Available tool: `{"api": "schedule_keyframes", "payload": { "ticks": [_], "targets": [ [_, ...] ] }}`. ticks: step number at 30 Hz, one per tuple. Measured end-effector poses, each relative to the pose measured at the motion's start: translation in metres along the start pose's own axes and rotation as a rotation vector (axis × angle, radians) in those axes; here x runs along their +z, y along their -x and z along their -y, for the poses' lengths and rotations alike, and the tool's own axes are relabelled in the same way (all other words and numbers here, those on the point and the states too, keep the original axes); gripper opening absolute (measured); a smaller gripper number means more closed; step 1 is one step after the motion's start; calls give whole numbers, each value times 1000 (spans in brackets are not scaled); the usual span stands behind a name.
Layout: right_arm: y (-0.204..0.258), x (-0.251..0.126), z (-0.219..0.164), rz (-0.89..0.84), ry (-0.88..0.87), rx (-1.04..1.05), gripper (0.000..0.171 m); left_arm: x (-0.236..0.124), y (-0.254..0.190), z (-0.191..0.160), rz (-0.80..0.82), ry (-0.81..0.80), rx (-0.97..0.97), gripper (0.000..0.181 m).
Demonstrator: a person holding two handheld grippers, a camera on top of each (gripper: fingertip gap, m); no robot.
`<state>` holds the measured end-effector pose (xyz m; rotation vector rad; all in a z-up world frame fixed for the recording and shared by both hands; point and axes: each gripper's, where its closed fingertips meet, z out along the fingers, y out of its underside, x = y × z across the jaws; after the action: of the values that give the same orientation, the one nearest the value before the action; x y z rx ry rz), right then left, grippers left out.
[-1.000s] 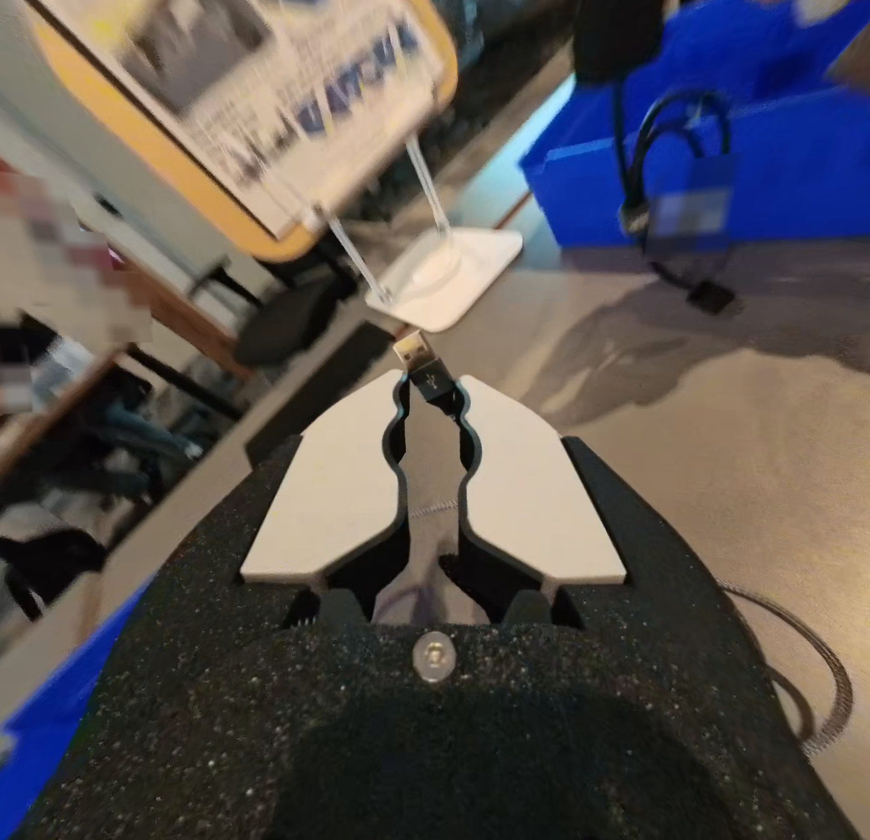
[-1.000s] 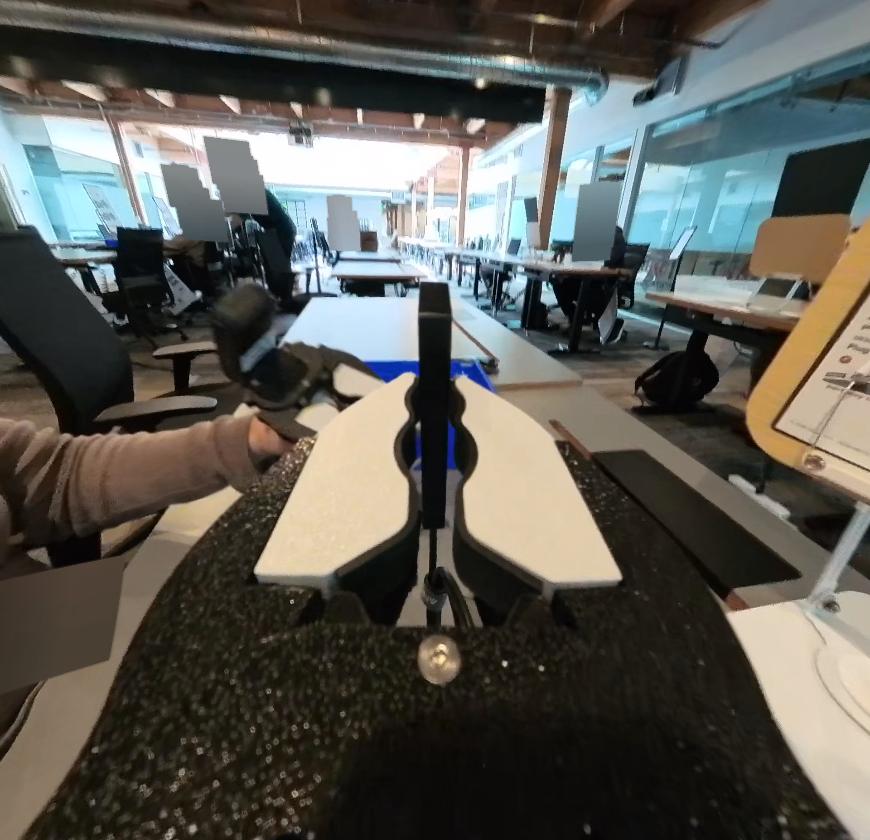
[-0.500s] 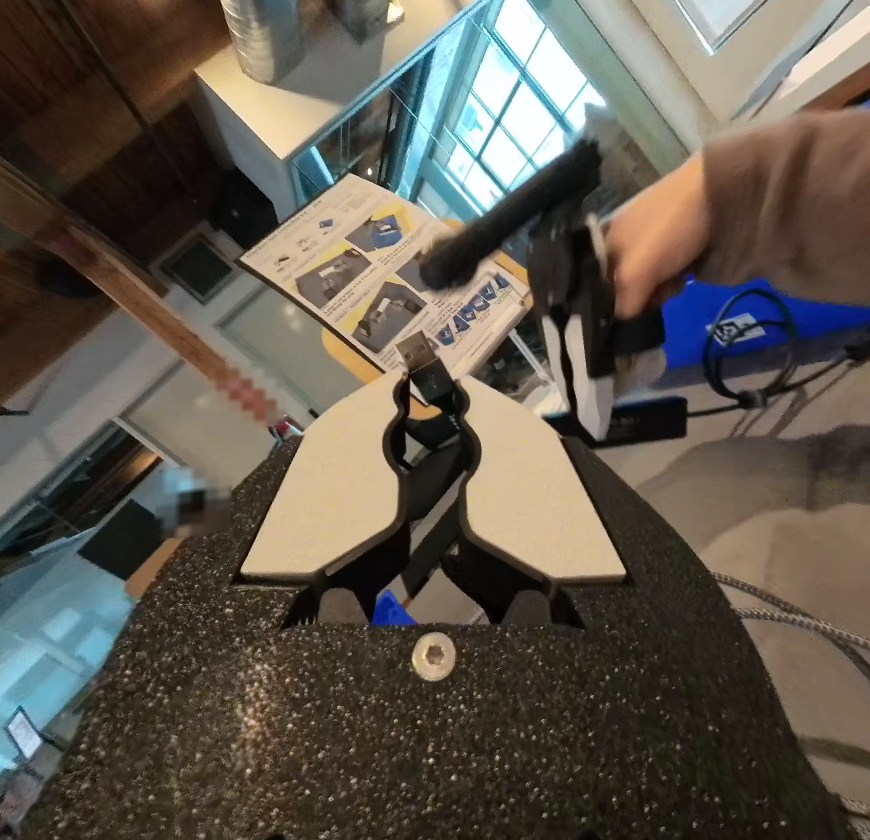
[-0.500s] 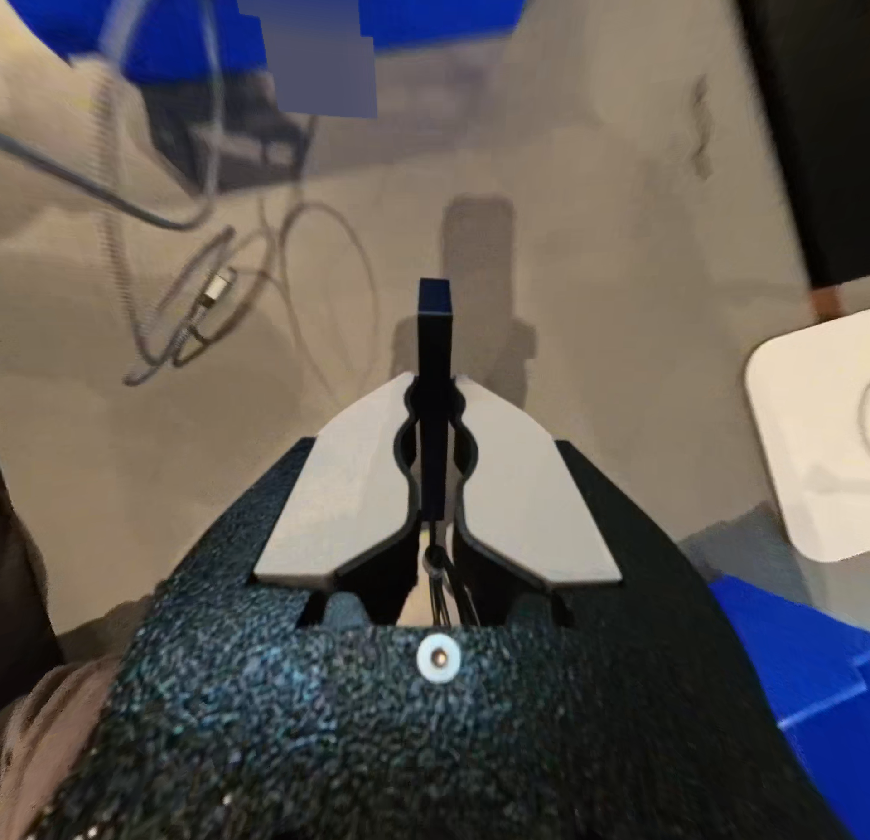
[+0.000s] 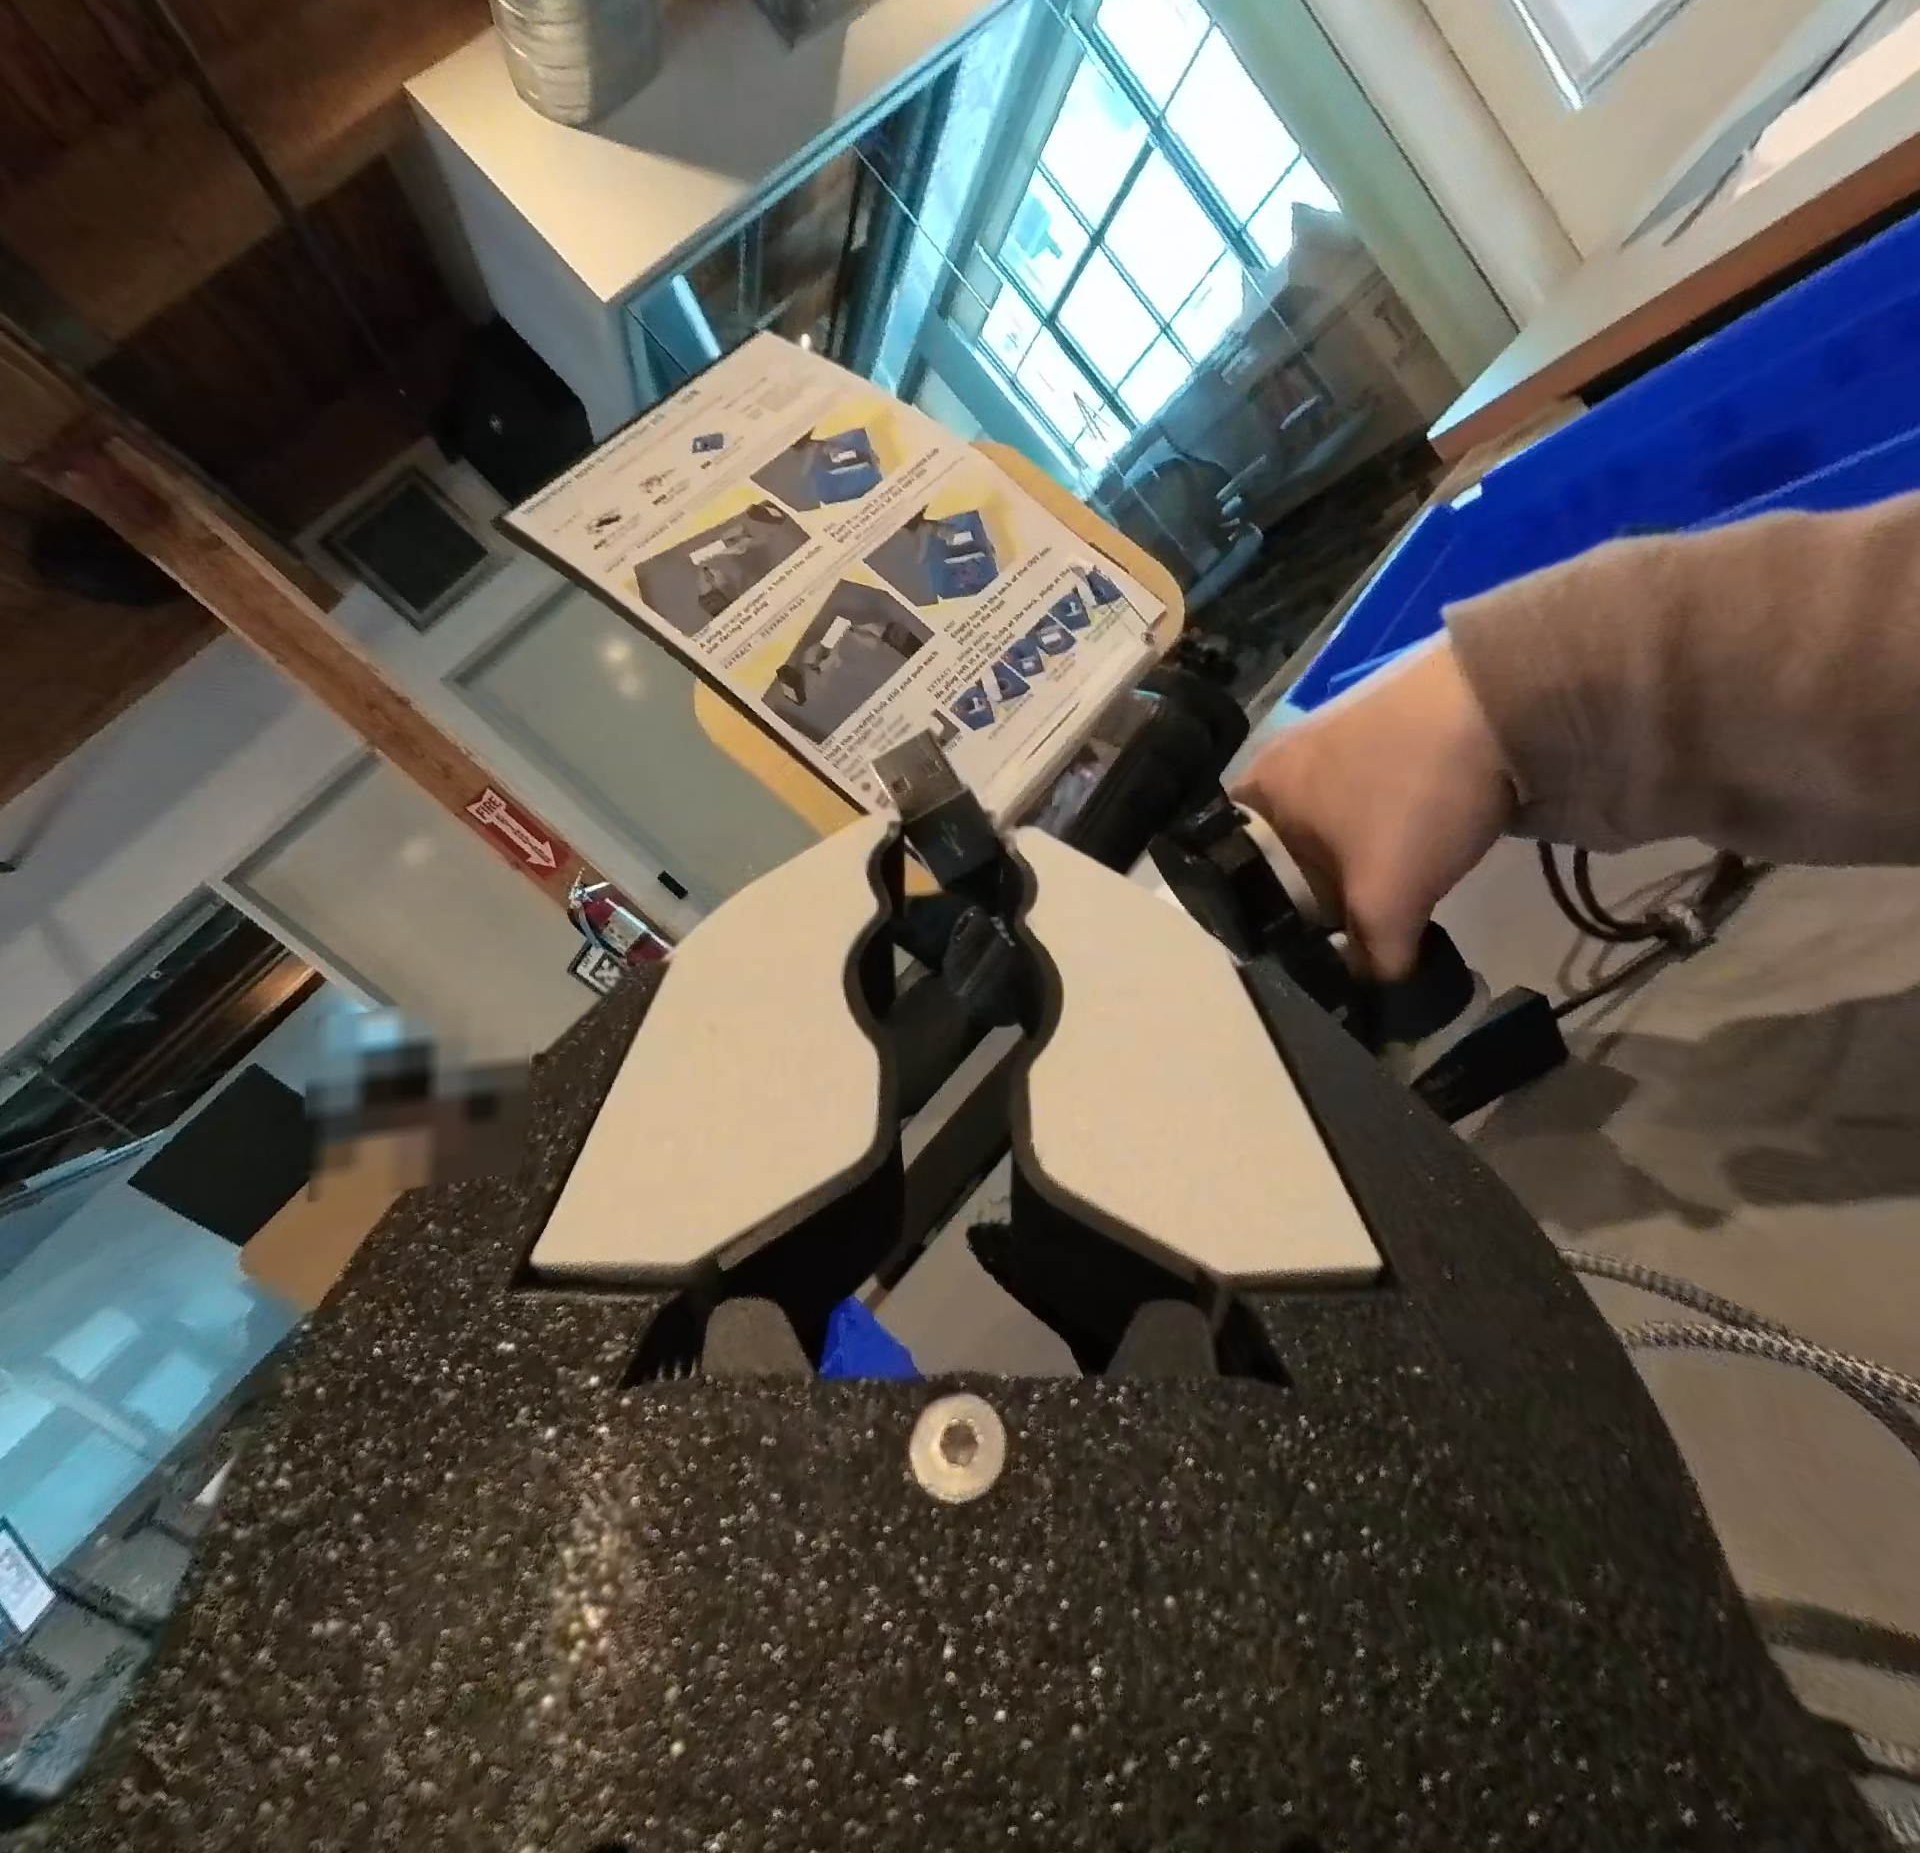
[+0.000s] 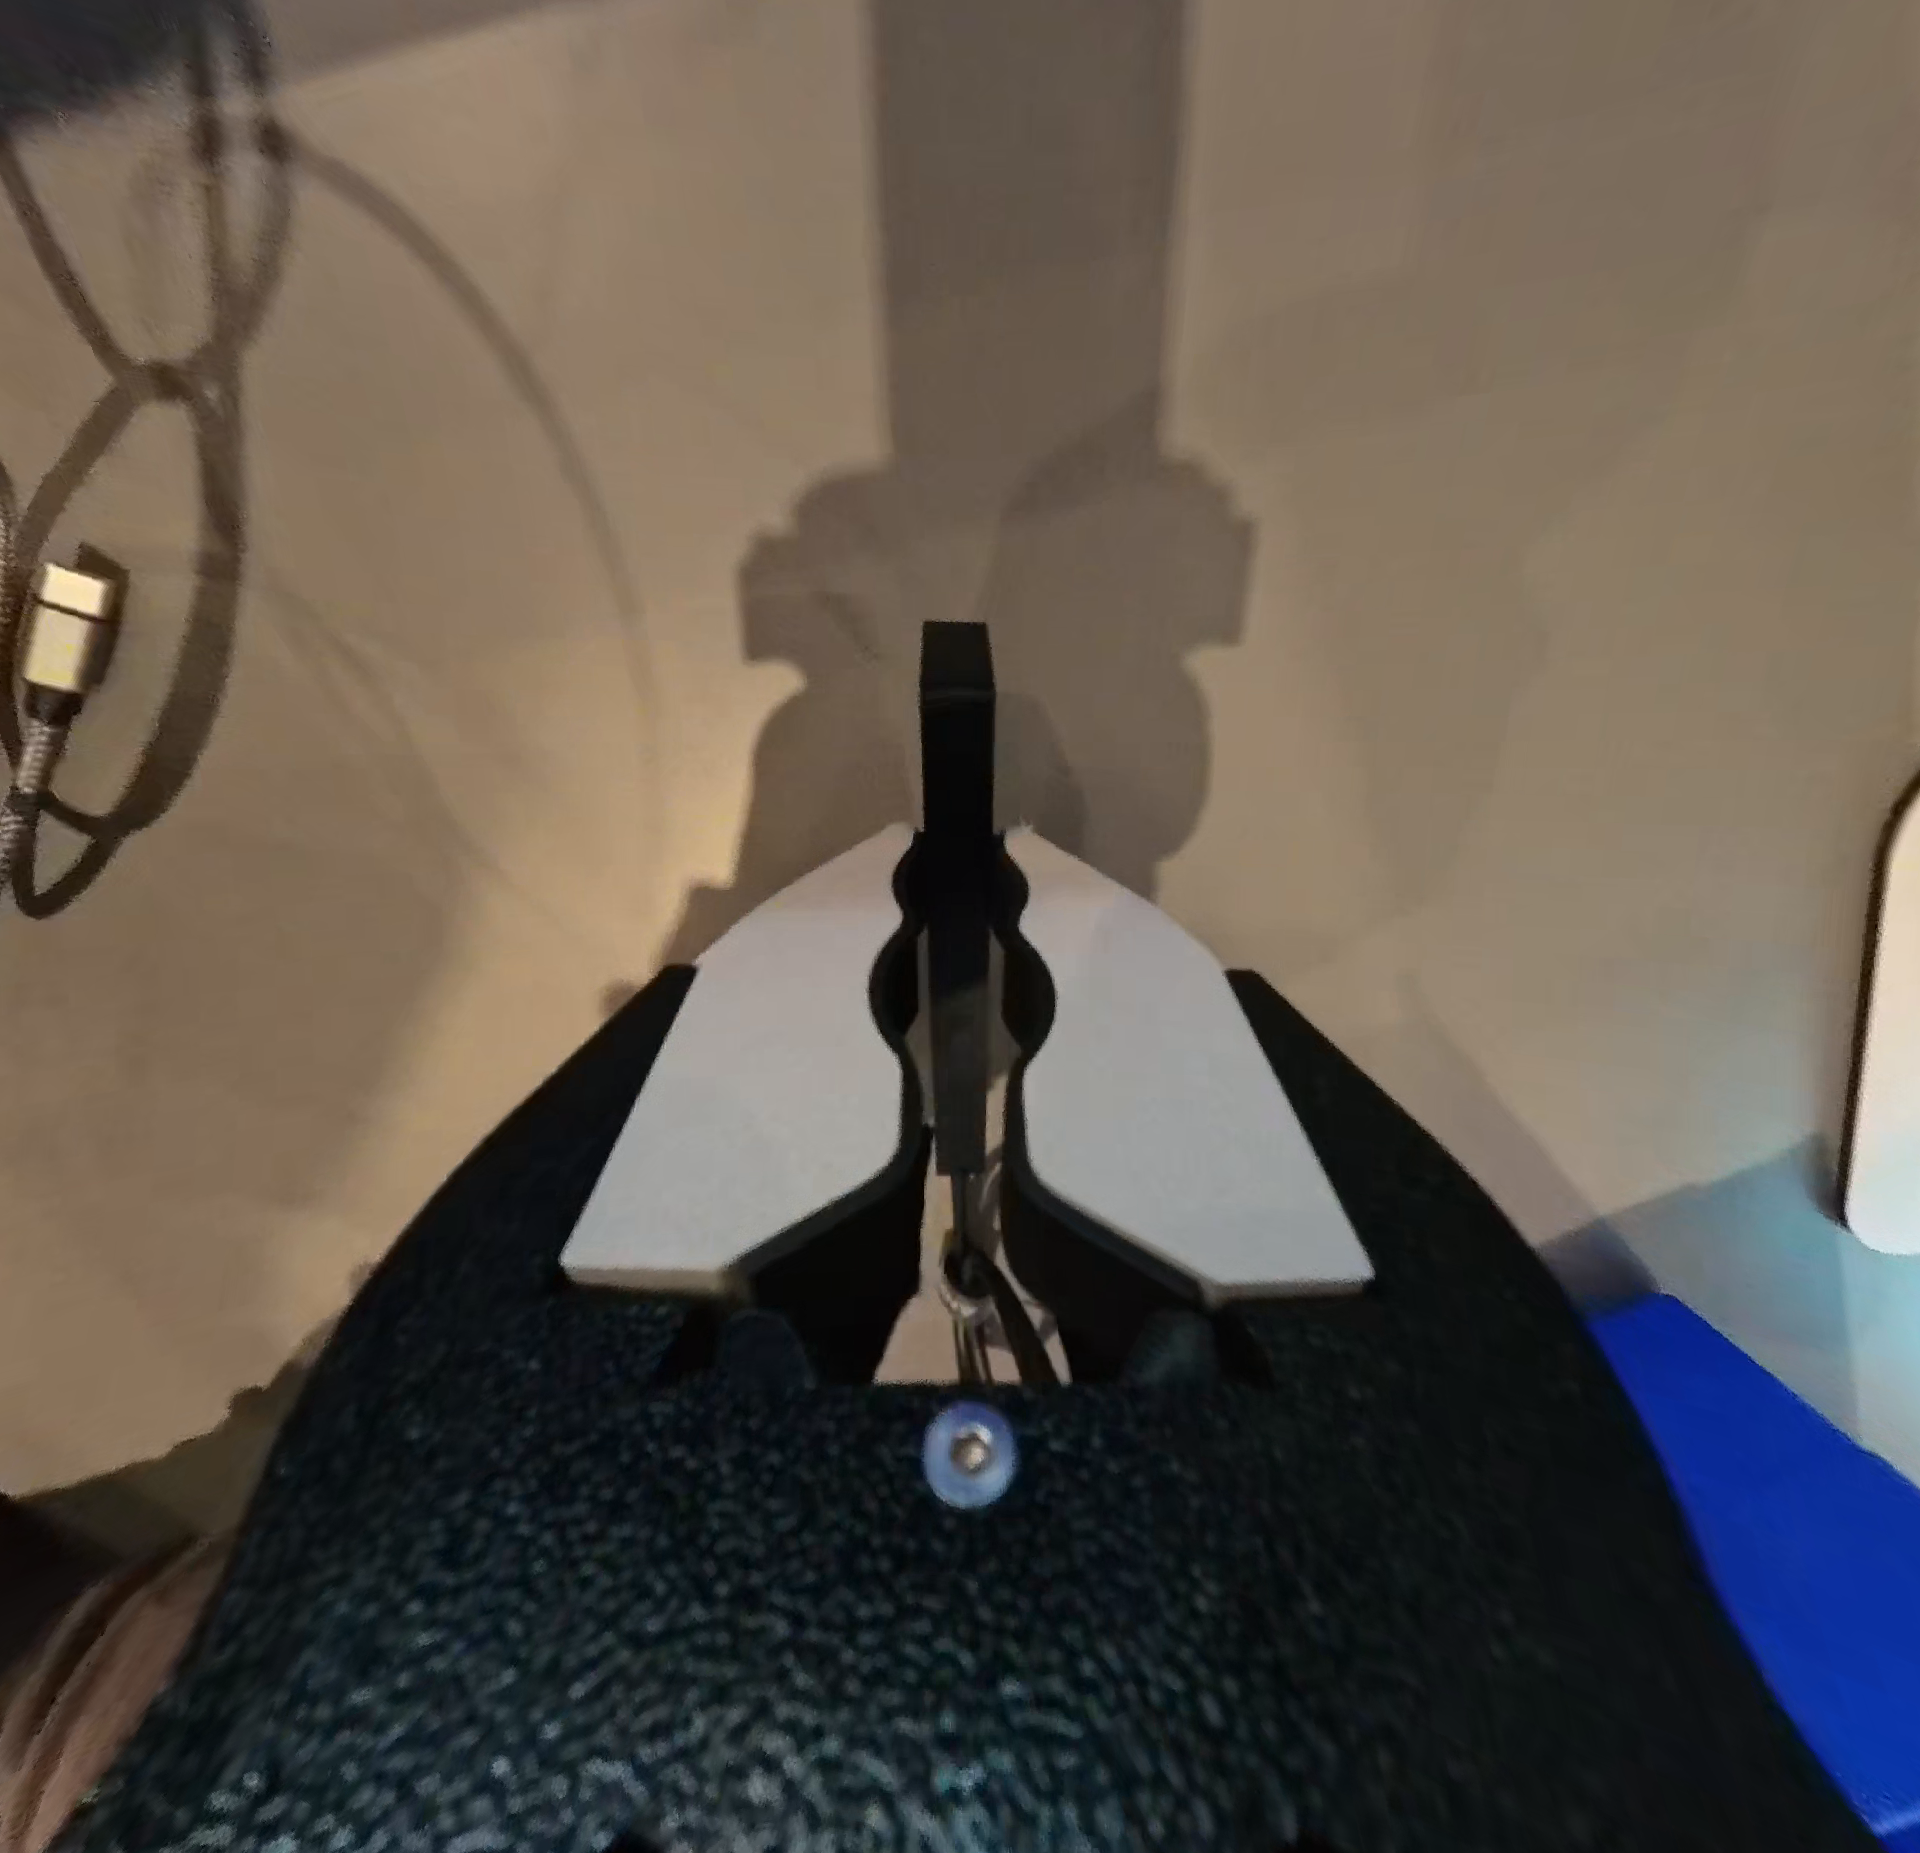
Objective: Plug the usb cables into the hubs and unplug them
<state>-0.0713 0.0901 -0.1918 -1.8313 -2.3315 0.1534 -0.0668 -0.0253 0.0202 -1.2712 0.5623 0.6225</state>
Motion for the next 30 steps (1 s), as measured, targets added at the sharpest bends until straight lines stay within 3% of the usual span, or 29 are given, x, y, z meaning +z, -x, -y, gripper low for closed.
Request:
{"api": "schedule_keyframes", "payload": {
  "ticks": [3, 7, 9, 13, 17, 19, 22, 26, 30],
  "targets": [
    [6, 3, 2, 50, -17, 3, 11, 5, -6, -5, -19, 55, 55, 17],
    [16, -9, 5, 179, -74, 81, 41, 7, -7, -8, -17, 90, 104, 18],
    [20, -34, 13, 238, -213, 113, 56, 7, -7, -8, -13, 95, 114, 18],
    [29, -109, 25, 324, -574, 68, 61, 8, -6, -13, -7, 122, 154, 17],
    [65, -191, 35, 422, -952, -157, 34, 11, -12, -14, -11, 147, 219, 17],
    [77, -209, 36, 388, -1027, -244, 22, 13, -15, -16, -9, 167, 260, 17],
    [79, -205, 40, 269, -998, -272, 16, 17, -17, -20, 7, 219, 308, 17],
    [89, -200, 46, 310, -968, -282, 21, 19, -22, -18, 0, 233, 360, 17],
    [84, -193, 49, 235, -945, -302, 5, 21, -24, -17, 3, 238, 385, 18]
  ]
}}
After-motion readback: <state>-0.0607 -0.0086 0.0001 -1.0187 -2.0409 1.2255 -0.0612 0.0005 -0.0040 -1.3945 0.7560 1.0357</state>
